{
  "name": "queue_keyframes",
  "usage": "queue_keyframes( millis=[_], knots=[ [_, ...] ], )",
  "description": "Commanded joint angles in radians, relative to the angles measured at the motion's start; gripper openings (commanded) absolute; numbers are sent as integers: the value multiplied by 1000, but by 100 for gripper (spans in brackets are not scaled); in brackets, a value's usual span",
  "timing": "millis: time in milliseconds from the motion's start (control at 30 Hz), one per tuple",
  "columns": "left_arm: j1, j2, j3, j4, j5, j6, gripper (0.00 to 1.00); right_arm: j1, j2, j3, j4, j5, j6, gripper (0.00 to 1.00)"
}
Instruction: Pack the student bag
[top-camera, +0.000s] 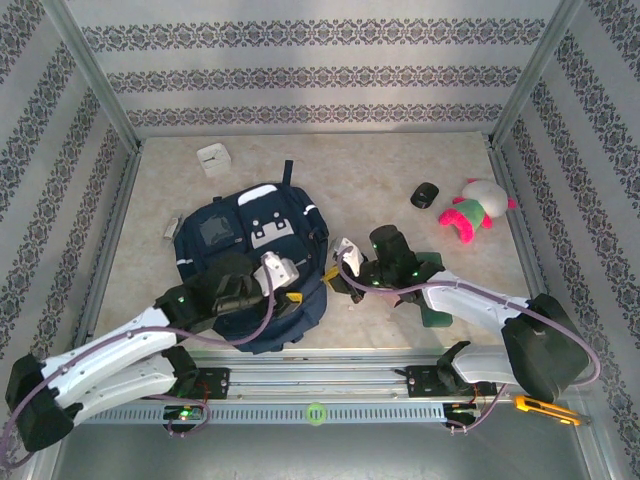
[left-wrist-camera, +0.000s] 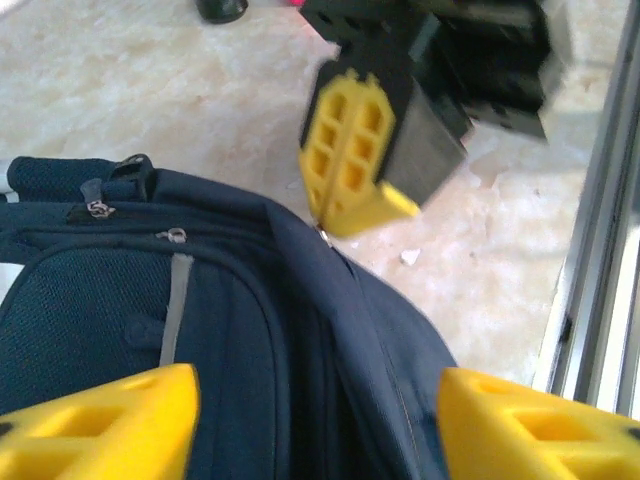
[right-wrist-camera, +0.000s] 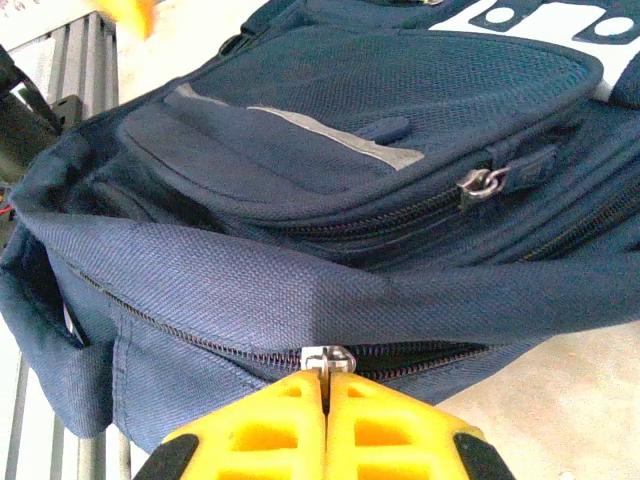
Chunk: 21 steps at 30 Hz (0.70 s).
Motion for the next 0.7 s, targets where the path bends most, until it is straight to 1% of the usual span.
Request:
queue_keyframes(
  millis=[0,33,100,133,233,300,333,367,400,467,533,600,667],
  knots=[
    [14,88,38,38,-83,-75,77,15,-1,-1,60,-6,21,0],
    [13,116,38,64,-93,-92,80,17,-1,-2,64,-4,24,0],
    [9,172,47,94,-65,-111,86,19,-1,-4,74,-3,32,0],
    [4,202,59,96,-68,-121,88,18,-4,-4,75,-3,34,0],
    [-2,266,74,103,-119,-142,88,20,-17,-6,79,-4,39,0],
    [-2,291,65,124,-166,-153,85,20,-25,-6,79,-6,42,0],
    [-3,294,51,140,-178,-154,79,19,-28,-6,79,-3,45,0],
    [-1,285,33,165,-182,-153,65,19,-31,-7,79,3,49,0],
    [-1,271,13,190,-179,-151,47,16,-32,-8,80,12,56,0],
    [1,212,-23,226,-141,-135,22,-2,-21,-13,89,52,93,0],
    [3,139,-46,228,-87,-98,6,-38,0,-24,115,76,143,0],
    [4,56,-49,176,11,-30,0,-67,29,-52,192,106,200,0],
    [5,-11,-42,107,81,20,0,-84,56,-61,241,147,234,0]
  ],
)
